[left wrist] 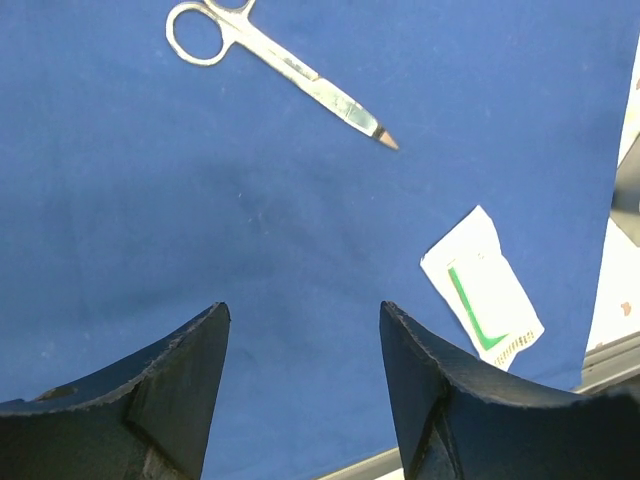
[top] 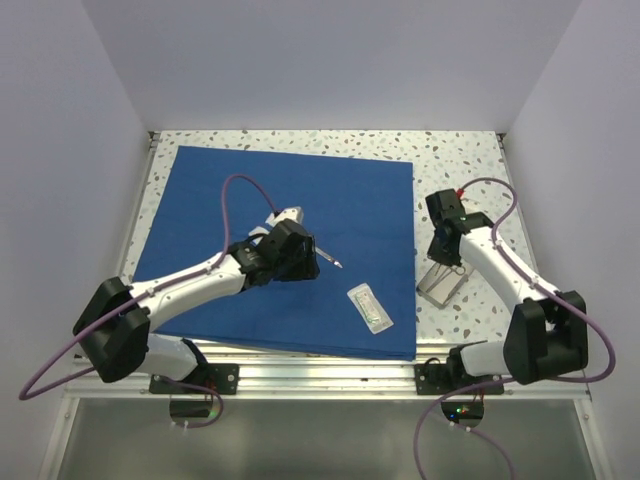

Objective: Prepare the surgical pack

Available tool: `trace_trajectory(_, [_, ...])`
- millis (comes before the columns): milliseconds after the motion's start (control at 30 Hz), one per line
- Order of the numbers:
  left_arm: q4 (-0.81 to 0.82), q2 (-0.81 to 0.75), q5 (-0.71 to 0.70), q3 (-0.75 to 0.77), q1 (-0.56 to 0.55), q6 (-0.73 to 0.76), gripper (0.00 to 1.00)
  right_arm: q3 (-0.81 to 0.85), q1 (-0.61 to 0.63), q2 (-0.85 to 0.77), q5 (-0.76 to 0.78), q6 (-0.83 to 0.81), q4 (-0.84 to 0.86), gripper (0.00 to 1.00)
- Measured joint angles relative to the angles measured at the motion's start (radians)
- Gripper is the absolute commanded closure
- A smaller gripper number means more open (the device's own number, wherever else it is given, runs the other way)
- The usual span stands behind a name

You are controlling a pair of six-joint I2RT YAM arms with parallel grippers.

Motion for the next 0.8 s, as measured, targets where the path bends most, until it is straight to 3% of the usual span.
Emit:
trace_trajectory(200, [-0.015, 0.089, 0.011, 0.088, 0.029, -0.042, 0.35, -0.031, -0.088, 0.098, 0.091, -0.024, -0.01, 0.93])
trace_trajectory(467, [-0.125, 0.285, 0.02, 0.271, 0.039, -0.128, 0.34, -0.041, -0.148, 0.151, 0.097, -0.087, 0.027, 0.54])
trace_trajectory(800, [-0.269, 0.414, -0.032, 0.385, 0.039, -0.264, 0.36, -0.044, -0.108, 0.048, -0.037, -0.13, 0.057, 0.47])
